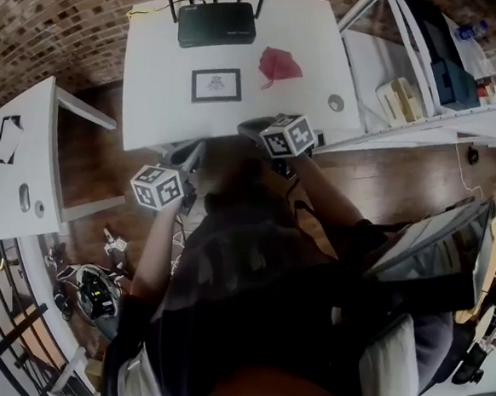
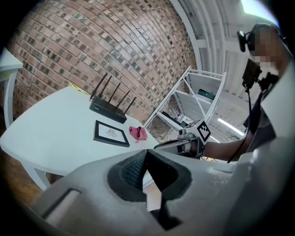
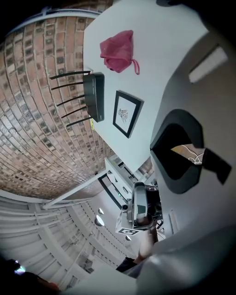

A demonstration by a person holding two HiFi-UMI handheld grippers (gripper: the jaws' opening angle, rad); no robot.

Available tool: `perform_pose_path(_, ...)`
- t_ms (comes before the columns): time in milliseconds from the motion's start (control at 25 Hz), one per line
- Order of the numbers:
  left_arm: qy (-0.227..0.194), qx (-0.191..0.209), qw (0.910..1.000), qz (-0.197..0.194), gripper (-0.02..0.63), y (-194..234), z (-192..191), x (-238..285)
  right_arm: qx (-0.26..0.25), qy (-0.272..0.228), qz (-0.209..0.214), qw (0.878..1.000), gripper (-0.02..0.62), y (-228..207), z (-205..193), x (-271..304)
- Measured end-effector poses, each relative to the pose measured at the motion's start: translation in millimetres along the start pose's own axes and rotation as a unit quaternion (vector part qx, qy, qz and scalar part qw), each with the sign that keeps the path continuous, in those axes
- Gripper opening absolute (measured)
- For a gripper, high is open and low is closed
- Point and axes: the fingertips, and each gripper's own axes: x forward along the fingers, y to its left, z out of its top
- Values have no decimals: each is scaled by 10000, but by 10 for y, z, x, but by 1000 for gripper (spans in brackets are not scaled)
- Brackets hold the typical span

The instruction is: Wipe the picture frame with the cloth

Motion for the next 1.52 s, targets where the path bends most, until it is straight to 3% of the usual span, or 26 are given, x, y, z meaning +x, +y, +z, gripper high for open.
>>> perform_pose_path(320,129,77,9999,11,2,-257,-16,301,300,-140,96,9994,2,-202,-151,-381)
perform_pose_path(680,34,158,9998,90,2,-423,121,670,194,-424,216,9987,2,-464,-68,-715)
perform_pose_path(960,155,208,9994,227,2,-457,97,744,92,-259,166,9995,0,-655,-153,-764)
perform_pose_path(1160,402,83,9975,571,2,-319,42,713,60,-304,297,9991,0,-687,-65,-734)
perform_pose_path(1320,447,34,9971,616,2,-322,17,727,49,-302,422,9986,1,-713,-45,-718)
perform_pose_path(1520,837,-7,9937,739,2,-326,-192,805,76,-313,521,9981,0,-774,-85,-740)
